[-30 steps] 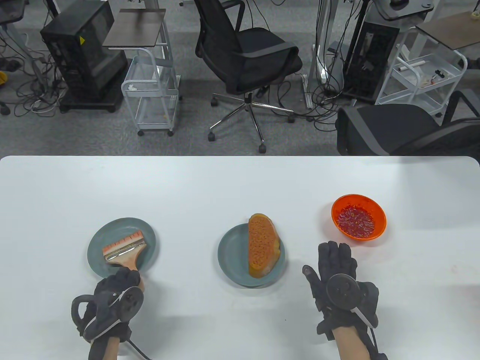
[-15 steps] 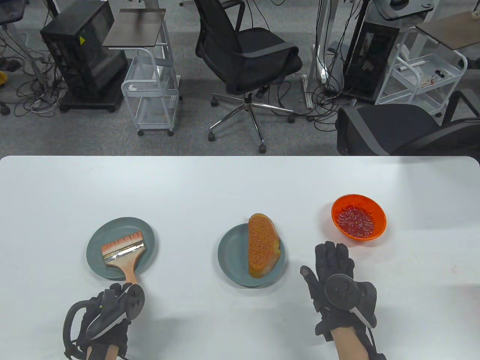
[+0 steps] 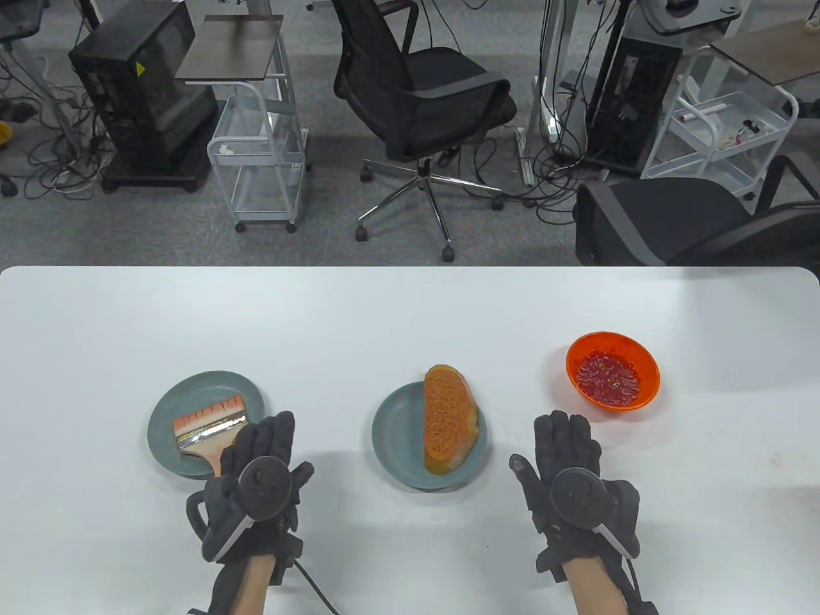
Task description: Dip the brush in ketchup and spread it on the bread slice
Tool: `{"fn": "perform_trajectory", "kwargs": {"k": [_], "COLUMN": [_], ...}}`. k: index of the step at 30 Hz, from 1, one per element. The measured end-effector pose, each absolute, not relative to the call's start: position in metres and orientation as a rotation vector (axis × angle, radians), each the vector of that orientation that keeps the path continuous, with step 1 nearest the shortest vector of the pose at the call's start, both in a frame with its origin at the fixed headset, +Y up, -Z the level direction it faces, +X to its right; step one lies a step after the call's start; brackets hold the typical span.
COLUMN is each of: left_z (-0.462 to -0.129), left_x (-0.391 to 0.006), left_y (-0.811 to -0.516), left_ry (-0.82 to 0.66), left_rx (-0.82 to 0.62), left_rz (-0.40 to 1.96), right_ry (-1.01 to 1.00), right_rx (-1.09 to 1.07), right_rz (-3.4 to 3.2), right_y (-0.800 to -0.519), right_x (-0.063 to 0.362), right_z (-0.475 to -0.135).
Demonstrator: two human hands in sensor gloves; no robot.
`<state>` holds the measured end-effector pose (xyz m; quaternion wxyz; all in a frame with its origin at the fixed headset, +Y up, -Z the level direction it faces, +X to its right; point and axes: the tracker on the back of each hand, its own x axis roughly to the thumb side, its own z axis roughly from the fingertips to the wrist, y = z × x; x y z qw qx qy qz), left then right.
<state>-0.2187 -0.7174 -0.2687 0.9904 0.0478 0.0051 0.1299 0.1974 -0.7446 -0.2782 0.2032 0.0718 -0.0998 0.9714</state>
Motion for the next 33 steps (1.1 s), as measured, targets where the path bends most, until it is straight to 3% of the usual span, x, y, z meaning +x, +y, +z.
{"fn": "perform_trajectory", "kwargs": {"k": [9,33], "left_z": [-0.274,-0.275], "left_x": [-0.187,-0.187], "left_y": [-0.740,-0.749], "left_ry": [-0.057,-0.080], "left_rx": [0.063,-0.020], "left_rz": [0.156,0.165], "right_ry": [-0.286,-0.230], "right_rx": [0.195,0.208], "right_rz": [2.730,2.750], "right_y": [-0.753,-0.757], "right_x": [0.199,0.188], "right_z": [-0.281,-0.279]}}
